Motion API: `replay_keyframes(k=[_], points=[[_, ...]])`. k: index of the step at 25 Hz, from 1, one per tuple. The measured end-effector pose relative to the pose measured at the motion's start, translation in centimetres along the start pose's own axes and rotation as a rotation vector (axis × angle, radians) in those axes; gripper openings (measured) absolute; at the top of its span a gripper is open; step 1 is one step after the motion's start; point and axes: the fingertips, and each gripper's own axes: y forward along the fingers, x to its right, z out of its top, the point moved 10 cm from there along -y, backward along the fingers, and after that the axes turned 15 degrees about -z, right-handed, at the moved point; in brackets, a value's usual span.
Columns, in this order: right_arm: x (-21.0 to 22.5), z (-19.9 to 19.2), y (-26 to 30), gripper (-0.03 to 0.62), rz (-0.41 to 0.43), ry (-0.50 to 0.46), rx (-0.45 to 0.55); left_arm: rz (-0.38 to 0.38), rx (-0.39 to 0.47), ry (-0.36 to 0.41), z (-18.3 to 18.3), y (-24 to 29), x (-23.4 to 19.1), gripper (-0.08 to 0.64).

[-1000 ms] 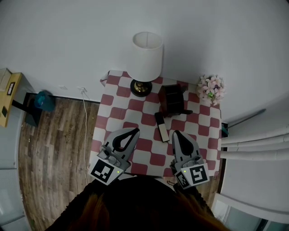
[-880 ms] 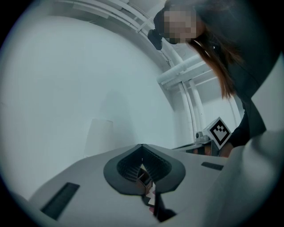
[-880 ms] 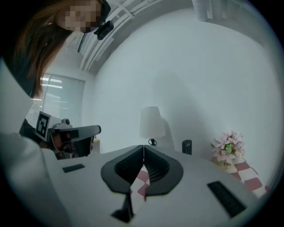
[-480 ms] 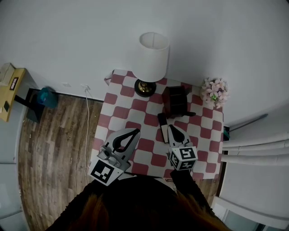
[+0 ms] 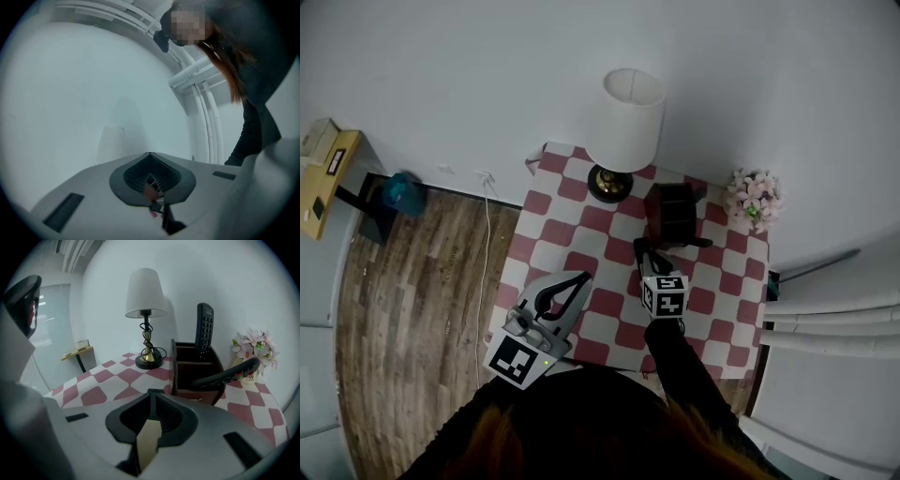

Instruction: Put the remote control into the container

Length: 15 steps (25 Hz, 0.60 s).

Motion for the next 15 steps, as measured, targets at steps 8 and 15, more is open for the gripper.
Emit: replay_keyframes(k=[8,15], points=[[-0.7,-0.4,1.7,0.118,-0.009,-0.032,-0.08,0.046,-0.007,0.005,-0.1,-1.1,-0.2,0.008],[-1.4,-0.3,3.0,0.178,-0.033,-0.059,-0.167,0.067,-0.013,-0.01,-0.2,-1.5,-0.3,0.009]])
